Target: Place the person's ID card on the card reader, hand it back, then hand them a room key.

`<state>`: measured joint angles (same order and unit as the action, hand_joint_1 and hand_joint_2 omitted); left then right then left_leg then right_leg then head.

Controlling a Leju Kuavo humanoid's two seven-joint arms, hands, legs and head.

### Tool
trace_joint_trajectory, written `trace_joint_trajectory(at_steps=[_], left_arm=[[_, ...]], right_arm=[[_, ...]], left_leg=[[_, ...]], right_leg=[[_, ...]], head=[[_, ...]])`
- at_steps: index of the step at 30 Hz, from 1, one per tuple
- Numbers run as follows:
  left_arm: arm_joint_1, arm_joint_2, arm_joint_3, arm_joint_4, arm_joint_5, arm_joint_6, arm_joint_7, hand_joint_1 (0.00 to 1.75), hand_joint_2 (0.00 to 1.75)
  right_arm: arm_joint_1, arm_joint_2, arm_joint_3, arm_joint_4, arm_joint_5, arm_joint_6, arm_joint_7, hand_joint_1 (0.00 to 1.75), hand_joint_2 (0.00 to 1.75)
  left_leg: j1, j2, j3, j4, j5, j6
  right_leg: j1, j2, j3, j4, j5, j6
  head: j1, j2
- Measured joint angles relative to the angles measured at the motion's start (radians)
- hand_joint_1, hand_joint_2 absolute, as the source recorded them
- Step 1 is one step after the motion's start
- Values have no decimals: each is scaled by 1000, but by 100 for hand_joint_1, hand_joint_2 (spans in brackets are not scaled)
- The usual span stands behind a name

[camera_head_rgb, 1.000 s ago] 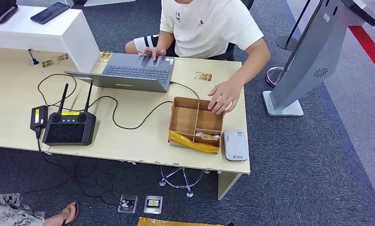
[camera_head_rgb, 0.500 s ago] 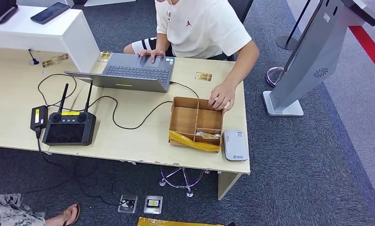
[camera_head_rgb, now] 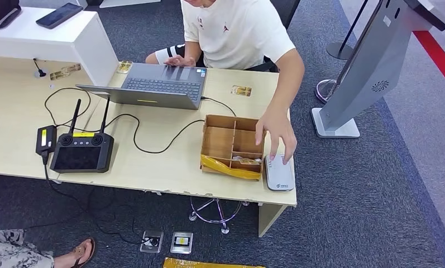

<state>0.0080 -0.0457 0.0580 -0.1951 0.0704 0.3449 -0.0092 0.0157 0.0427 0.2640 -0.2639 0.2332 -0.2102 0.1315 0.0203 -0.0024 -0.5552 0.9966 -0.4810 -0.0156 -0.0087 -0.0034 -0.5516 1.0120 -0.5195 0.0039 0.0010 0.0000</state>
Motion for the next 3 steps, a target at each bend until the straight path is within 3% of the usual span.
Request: trace_joint_trajectory(at_steps=[3], left_arm=[[22,6,0,-23,-12,-58,0,0,0]], right_arm=[[20,-6,-23,-10,-40,36,-22,0,175]], left_leg=[[0,0,0,0,0,0]], right_leg=[[0,0,0,0,0,0]], head=[[0,0]])
